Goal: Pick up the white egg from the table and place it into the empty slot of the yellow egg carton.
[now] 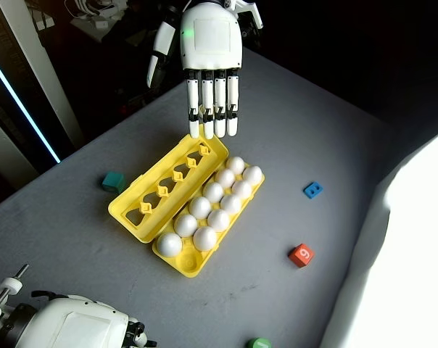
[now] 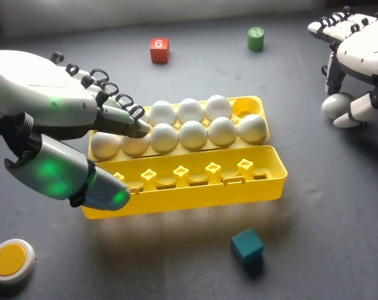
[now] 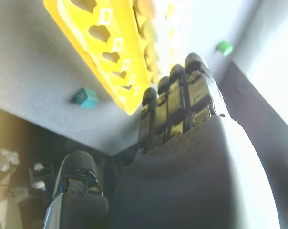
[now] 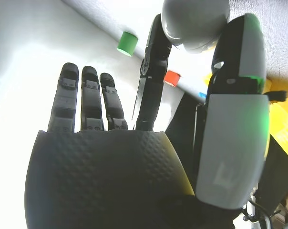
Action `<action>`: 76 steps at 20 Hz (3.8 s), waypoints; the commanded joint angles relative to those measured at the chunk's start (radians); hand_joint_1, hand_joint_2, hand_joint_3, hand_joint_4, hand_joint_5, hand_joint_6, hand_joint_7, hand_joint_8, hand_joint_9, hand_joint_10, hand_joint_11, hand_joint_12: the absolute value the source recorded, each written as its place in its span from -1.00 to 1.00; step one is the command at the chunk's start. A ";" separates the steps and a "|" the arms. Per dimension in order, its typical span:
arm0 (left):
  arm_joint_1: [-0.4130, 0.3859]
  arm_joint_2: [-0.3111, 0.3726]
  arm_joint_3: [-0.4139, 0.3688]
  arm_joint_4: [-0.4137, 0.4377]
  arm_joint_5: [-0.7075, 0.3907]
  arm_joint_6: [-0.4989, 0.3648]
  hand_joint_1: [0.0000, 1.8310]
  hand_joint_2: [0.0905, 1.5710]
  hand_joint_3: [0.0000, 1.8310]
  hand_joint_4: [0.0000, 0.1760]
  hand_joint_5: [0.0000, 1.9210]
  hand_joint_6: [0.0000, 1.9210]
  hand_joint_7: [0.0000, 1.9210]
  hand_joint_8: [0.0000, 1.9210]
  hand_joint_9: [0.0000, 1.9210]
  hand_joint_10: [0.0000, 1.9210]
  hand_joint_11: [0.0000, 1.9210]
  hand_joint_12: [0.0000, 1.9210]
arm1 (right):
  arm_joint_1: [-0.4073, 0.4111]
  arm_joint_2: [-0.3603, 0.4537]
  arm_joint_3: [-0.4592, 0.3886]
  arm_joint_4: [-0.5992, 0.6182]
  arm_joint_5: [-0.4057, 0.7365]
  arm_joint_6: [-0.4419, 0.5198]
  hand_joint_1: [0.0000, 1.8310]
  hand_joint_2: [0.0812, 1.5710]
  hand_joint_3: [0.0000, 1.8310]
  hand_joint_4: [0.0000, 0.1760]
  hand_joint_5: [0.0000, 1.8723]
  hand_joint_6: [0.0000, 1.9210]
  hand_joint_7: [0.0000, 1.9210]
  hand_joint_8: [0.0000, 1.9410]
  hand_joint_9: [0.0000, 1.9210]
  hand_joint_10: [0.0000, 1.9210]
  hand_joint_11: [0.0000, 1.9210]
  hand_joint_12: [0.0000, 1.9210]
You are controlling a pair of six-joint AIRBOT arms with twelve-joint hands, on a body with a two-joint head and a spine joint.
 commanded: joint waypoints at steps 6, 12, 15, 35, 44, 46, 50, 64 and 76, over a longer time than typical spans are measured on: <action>-0.010 0.004 -0.003 0.001 0.081 -0.002 -1.00 0.48 -1.00 -1.00 -0.88 -1.00 -0.89 -1.00 -0.91 -1.00 -1.00 -0.74 | 0.051 0.018 -0.021 0.001 0.066 0.031 0.20 0.22 -1.00 0.99 0.37 -0.50 -0.86 -1.00 -1.00 -1.00 -1.00 -1.00; -0.011 0.004 -0.003 0.001 0.081 -0.002 -1.00 0.46 -1.00 -1.00 -0.84 -0.99 -0.84 -0.99 -0.86 -0.99 -1.00 -0.64 | 0.128 0.012 -0.071 0.002 0.066 0.095 0.19 0.24 -1.00 0.98 0.33 -0.42 -0.85 -1.00 -1.00 -1.00 -1.00 -1.00; -0.011 0.004 -0.003 0.001 0.081 -0.002 -1.00 0.44 -1.00 -1.00 -0.83 -1.00 -0.83 -1.00 -0.85 -1.00 -1.00 -0.62 | 0.169 -0.024 -0.071 0.002 0.103 0.144 0.20 0.22 -1.00 1.00 0.36 -0.47 -0.82 -1.00 -1.00 -1.00 -1.00 -1.00; -0.006 0.004 -0.003 0.002 0.081 -0.004 -1.00 0.46 -1.00 -1.00 -0.87 -1.00 -0.88 -0.99 -0.88 -0.99 -1.00 -0.67 | 0.139 -0.149 -0.031 0.002 0.183 0.231 0.17 0.27 -1.00 0.99 0.25 -0.32 -0.91 -1.00 -1.00 -1.00 -1.00 -1.00; -0.004 0.004 -0.002 0.002 0.081 -0.004 -1.00 0.47 -1.00 -1.00 -0.89 -1.00 -0.90 -1.00 -0.90 -1.00 -1.00 -0.70 | 0.121 -0.165 -0.022 0.000 0.169 0.307 -0.10 0.07 -1.00 0.29 -0.05 -1.00 -0.88 -0.99 -1.00 -1.00 -1.00 -1.00; -0.004 0.004 -0.002 0.002 0.081 -0.004 -1.00 0.47 -1.00 -1.00 -0.88 -1.00 -0.88 -1.00 -0.88 -1.00 -1.00 -0.67 | 0.118 -0.166 -0.019 -0.002 0.169 0.307 -0.07 0.08 -1.00 0.03 -0.03 -0.99 -0.87 -0.99 -1.00 -1.00 -1.00 -1.00; -0.002 0.004 -0.002 0.002 0.081 -0.004 -1.00 0.46 -1.00 -1.00 -0.88 -1.00 -0.88 -1.00 -0.88 -1.00 -1.00 -0.67 | 0.126 -0.163 -0.019 -0.021 0.169 0.307 -0.06 0.07 -1.00 -0.18 -0.04 -1.00 -0.87 -0.99 -1.00 -1.00 -1.00 -1.00; 0.002 0.005 -0.002 0.001 0.081 -0.007 -1.00 0.47 -1.00 -1.00 -0.85 -1.00 -0.86 -1.00 -0.87 -1.00 -1.00 -0.63 | 0.163 0.219 -0.367 -0.024 0.041 0.135 -0.46 0.27 -0.99 -1.00 -0.08 -0.99 -0.31 -0.86 -0.34 -0.91 -0.90 0.08; 0.002 0.008 -0.001 0.001 0.081 -0.016 -1.00 0.47 -1.00 -1.00 -0.87 -1.00 -0.86 -1.00 -0.86 -1.00 -1.00 -0.65 | 0.154 0.433 -0.532 -0.024 -0.007 0.109 -0.18 0.90 -1.00 0.22 0.43 1.00 0.60 1.00 0.68 1.00 0.86 1.00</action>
